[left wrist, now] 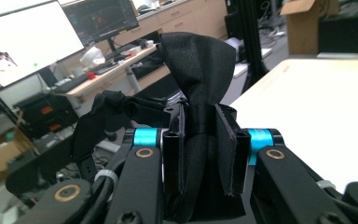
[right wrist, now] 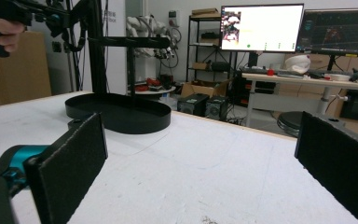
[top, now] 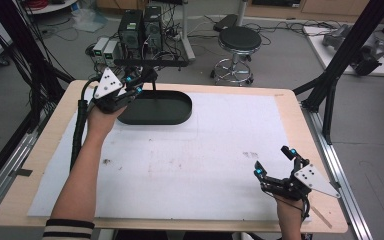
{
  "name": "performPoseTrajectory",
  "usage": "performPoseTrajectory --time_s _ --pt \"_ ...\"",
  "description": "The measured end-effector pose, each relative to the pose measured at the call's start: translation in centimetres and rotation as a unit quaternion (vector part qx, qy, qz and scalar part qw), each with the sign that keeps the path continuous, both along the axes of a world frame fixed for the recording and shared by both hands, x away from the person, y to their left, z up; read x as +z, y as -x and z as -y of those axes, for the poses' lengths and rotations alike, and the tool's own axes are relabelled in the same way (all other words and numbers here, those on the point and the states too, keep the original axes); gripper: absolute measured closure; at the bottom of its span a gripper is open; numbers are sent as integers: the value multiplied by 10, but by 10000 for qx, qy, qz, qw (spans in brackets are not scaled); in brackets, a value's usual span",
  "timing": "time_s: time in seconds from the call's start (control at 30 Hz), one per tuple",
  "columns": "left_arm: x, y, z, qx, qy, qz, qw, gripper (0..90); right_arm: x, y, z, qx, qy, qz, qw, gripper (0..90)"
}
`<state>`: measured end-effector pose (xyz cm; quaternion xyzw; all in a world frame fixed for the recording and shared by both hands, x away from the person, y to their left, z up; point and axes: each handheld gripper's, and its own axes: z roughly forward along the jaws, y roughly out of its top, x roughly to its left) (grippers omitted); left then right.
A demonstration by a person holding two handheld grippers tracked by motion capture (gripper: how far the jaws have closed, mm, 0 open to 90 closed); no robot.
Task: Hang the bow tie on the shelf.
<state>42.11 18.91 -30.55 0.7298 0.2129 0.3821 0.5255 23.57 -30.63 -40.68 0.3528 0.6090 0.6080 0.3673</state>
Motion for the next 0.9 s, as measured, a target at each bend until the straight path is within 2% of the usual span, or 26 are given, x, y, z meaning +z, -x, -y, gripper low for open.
performPoseTrajectory --time_s 0.07,0.33,0.43,0.57,0.7,0.8,0.9 --pt "-4 -8 1 93 -101 51 9999 740 0 1 0 42 -9 -29 10000 14" --pt "-12 -23 7 164 -289 79 9994 743 0 2 5 6 -116 -25 9999 14" --pt "-14 -26 10 157 -254 221 9993 744 0 1 5 2 -81 -19 10000 14" --pt "-20 -32 10 182 -271 174 9993 743 0 1 5 2 -70 -14 10000 14" --pt "-25 -39 8 237 -101 93 9996 743 0 1 5 1 -91 -27 10000 14" --pt "-28 -42 7 295 103 40 9995 743 0 1 6 -5 -102 -36 9999 14" --pt "-30 -46 7 338 142 82 9993 743 0 1 7 -23 -104 -31 9999 14"
